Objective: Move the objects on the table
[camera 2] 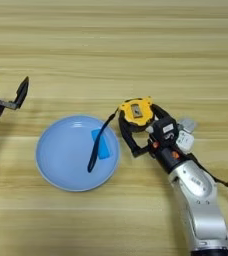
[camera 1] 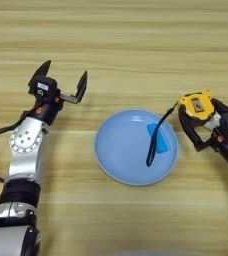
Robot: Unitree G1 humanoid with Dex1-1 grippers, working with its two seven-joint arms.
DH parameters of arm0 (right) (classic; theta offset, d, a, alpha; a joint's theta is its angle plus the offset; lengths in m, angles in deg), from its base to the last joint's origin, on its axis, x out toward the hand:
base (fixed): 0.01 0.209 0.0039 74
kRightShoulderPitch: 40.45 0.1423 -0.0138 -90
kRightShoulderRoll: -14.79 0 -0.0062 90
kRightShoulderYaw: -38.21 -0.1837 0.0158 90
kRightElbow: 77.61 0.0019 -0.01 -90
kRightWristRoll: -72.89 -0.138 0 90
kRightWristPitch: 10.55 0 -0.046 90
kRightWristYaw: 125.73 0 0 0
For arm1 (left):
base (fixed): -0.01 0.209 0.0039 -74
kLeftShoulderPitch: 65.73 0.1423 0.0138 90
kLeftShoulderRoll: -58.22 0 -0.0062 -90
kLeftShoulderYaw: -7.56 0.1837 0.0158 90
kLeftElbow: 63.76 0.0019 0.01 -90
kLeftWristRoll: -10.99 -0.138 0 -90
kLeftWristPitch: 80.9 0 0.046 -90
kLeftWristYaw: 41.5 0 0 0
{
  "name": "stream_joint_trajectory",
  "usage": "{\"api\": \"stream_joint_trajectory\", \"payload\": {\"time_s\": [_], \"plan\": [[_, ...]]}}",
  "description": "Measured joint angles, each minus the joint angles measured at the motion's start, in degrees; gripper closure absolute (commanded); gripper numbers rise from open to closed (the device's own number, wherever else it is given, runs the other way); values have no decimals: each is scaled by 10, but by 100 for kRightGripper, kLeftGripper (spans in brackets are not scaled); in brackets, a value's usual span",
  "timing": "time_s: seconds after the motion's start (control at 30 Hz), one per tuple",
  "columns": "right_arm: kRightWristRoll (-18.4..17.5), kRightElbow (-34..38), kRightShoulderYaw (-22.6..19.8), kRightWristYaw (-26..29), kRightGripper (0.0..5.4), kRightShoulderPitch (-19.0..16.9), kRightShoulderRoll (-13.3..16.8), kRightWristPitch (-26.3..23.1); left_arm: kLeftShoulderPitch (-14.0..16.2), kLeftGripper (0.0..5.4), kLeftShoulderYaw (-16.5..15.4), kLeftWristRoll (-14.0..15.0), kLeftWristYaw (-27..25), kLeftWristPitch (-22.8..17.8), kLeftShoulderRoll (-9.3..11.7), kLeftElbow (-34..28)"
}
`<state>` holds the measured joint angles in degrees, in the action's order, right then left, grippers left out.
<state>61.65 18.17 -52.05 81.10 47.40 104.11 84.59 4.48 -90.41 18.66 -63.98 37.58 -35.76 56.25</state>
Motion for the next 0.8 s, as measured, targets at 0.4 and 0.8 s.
{"api": "stream_joint_trajectory", "payload": {"time_s": [0.4, 0.8], "plan": [[21, -106, 3, -37, 64, 161, -5, -72, 1, 0, 1, 0, 5, 0, -2, -2], [26, -310, 5, -50, 64, 263, -59, -85, 9, 0, 2, 0, 6, 0, -2, -14]]}}
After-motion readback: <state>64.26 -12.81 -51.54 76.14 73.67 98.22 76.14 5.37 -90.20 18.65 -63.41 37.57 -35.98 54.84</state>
